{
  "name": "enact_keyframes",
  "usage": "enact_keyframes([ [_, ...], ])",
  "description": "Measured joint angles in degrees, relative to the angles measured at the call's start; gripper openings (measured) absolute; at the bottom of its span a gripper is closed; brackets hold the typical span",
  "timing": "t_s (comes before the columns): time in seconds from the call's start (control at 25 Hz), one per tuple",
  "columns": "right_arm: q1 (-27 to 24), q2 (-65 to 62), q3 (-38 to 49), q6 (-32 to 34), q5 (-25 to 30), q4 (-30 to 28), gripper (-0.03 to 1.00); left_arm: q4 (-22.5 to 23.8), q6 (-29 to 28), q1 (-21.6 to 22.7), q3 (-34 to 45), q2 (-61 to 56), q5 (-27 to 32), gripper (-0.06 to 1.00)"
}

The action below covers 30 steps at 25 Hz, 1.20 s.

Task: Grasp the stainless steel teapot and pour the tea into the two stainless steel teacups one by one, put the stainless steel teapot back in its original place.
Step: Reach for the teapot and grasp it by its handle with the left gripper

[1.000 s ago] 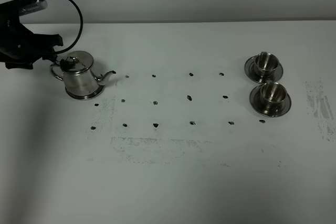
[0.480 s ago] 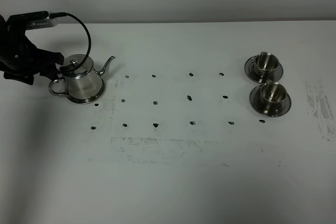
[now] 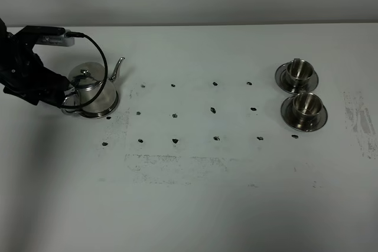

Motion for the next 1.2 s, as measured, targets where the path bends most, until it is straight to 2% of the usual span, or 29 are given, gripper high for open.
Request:
enact_keyframes([
  [0.28,0.0,0.0,0.0,0.0,0.0,0.0,0.53,-3.33,7.28,-0.94,0.0,0.0,0.24,0.57],
  [0.4,0.0,0.0,0.0,0.0,0.0,0.0,0.53,-3.88,8.59,-1.21,0.0,0.0,0.87,0.57],
  [0.52,0.0,0.0,0.0,0.0,0.0,0.0,0.53,-1.76,8.93,-1.26,0.0,-0.86,3.66,0.57],
  [0.6,0.0,0.0,0.0,0.0,0.0,0.0,0.53,1.24,8.74,-1.2,0.0,-2.57,6.05,0.57],
  [0.8,0.0,0.0,0.0,0.0,0.0,0.0,0.53,7.54,3.33,-0.84,0.0,-10.06,11.75,0.57],
  [0.92,0.0,0.0,0.0,0.0,0.0,0.0,0.53,9.43,-0.66,-1.54,0.0,-14.73,12.32,0.57],
  [1.08,0.0,0.0,0.0,0.0,0.0,0.0,0.53,9.6,-4.7,-5.43,-0.43,-17.83,12.55,0.57],
  [1.2,0.0,0.0,0.0,0.0,0.0,0.0,0.53,11.04,-9.87,-8.69,-0.61,-17.83,12.83,0.57],
])
